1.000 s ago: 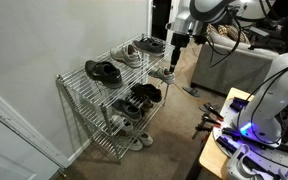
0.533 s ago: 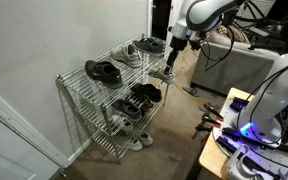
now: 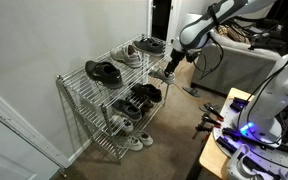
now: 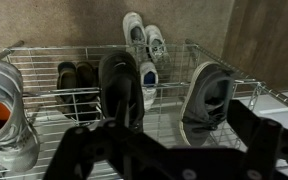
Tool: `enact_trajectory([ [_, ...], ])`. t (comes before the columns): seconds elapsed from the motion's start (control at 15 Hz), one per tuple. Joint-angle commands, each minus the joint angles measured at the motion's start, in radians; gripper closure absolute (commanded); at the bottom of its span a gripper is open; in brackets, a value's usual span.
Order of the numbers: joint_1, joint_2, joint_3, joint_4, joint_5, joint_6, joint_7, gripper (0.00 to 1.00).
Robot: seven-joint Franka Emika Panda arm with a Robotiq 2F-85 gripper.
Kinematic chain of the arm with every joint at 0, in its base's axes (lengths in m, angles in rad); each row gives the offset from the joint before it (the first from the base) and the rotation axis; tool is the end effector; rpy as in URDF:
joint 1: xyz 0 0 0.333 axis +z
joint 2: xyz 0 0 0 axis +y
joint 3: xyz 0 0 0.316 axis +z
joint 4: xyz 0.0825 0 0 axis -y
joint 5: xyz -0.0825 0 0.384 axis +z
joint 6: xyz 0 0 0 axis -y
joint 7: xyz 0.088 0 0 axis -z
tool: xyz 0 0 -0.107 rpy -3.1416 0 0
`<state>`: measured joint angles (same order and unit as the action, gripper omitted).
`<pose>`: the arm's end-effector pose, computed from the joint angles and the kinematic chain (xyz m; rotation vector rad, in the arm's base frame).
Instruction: Move the second right shoe from the second top shelf to the first top shelf
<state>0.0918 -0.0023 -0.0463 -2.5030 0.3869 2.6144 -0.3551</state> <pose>0.4756 0.0133 0.2934 -2.9392 -0.1119 -0.2116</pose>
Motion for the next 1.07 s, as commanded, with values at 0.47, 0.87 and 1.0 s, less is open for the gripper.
enact_trajectory([
  [0.47,-0.112,0.226,0.097,0.046,0.061,0.228,-0.018,0.0],
  [0.87,-0.143,0.288,0.114,0.072,0.072,0.241,-0.062,0.0],
  [1.0,-0.166,0.298,0.136,0.062,-0.003,0.281,0.025,0.0],
])
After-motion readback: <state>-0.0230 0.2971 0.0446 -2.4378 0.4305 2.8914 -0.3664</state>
